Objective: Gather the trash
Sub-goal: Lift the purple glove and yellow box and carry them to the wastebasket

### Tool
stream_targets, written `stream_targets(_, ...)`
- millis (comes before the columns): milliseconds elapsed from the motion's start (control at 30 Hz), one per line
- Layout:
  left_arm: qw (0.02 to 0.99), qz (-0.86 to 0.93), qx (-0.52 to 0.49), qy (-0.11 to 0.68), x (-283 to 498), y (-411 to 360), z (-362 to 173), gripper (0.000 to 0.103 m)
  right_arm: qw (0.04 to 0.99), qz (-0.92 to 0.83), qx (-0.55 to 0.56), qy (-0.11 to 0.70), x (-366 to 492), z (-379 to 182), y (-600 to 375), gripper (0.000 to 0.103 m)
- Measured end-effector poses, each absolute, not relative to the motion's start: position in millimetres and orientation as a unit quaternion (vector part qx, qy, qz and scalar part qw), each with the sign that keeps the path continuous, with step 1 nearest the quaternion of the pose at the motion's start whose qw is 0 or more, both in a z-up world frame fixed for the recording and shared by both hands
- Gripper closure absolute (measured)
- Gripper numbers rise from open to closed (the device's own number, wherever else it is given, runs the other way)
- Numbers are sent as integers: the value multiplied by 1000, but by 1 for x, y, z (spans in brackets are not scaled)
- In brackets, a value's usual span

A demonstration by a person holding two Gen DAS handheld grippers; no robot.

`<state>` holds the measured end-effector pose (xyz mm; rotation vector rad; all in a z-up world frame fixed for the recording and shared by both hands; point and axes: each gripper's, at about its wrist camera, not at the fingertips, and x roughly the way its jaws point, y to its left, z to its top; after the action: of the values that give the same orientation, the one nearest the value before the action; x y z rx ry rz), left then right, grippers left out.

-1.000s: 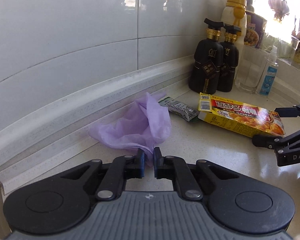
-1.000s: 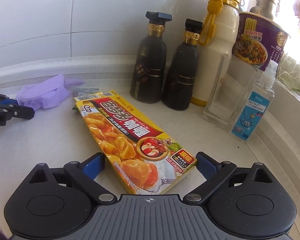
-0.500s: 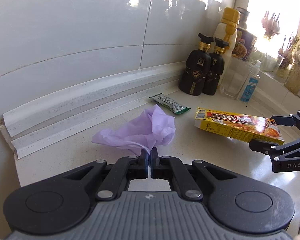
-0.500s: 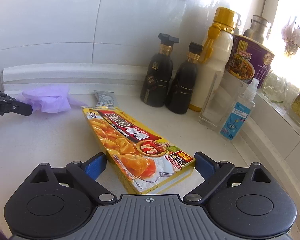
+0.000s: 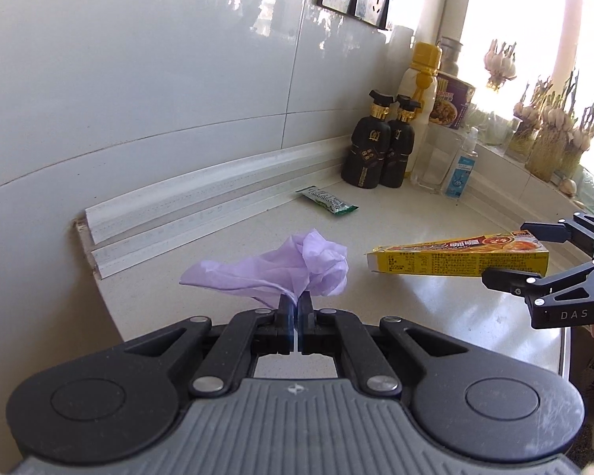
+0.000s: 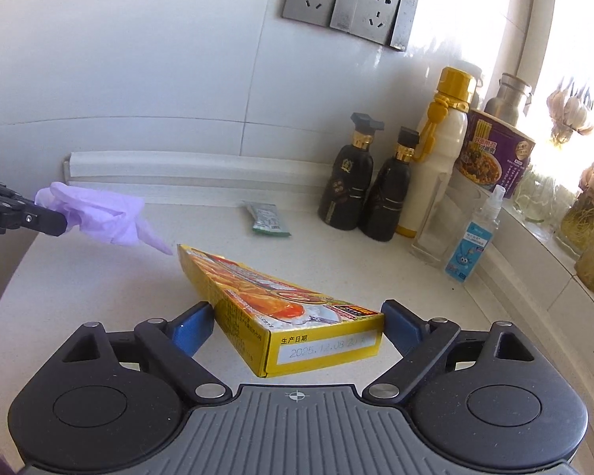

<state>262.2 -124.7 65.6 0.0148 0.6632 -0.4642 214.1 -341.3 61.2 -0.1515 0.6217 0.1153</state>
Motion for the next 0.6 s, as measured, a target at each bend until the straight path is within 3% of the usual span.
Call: stream_targets(600,924,-203,-9,324,215,-73,66,102,953,107,-80,272,162,82,-294,12)
